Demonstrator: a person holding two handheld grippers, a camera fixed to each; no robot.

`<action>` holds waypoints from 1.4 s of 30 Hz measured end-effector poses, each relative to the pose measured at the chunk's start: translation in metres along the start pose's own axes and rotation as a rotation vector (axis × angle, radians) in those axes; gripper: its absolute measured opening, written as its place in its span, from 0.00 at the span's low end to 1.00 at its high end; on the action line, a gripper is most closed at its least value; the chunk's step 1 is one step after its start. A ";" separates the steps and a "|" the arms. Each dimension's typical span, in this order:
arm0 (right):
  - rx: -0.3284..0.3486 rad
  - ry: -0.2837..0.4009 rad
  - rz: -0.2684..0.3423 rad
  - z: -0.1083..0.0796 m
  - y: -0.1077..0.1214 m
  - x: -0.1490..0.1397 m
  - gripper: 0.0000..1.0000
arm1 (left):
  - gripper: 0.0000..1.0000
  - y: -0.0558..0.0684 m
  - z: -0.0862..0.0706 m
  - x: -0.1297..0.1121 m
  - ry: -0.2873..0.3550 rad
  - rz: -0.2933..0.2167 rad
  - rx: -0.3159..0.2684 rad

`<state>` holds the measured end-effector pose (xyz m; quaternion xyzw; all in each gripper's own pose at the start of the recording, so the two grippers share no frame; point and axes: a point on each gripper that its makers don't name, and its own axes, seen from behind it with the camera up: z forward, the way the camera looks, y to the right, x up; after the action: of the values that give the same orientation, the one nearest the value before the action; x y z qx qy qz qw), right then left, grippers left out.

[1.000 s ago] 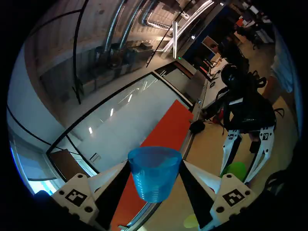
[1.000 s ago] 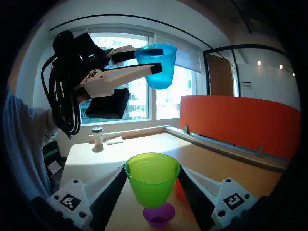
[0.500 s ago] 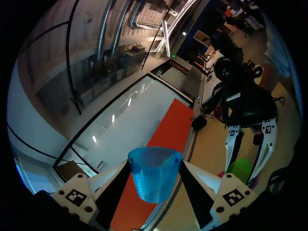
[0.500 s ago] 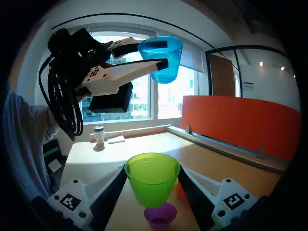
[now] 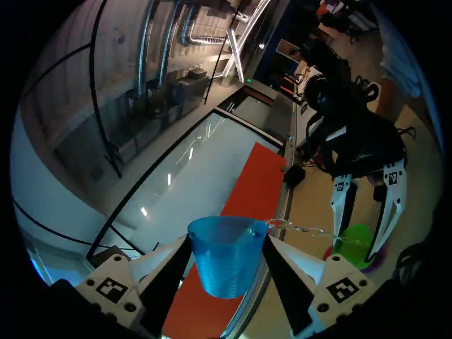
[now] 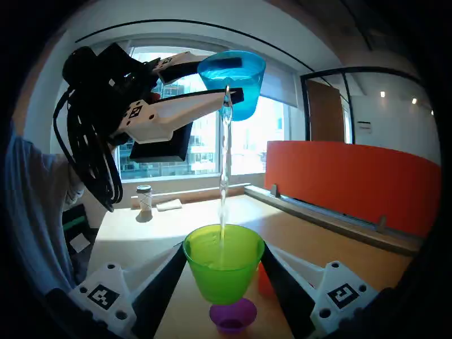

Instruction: Pour water

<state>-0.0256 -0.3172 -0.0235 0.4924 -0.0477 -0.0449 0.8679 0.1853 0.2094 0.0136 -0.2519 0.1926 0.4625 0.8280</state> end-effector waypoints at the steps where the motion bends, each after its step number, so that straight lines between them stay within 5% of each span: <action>1: 0.000 0.000 0.000 0.000 0.000 0.000 0.93 | 0.86 0.000 0.000 0.000 0.002 0.003 -0.001; 42: -0.002 0.006 -0.007 -0.002 0.000 0.001 0.92 | 0.86 0.001 -0.003 0.009 0.007 0.177 0.017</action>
<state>-0.0239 -0.3155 -0.0242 0.4917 -0.0432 -0.0465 0.8684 0.1891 0.2143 0.0058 -0.2283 0.2208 0.5312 0.7854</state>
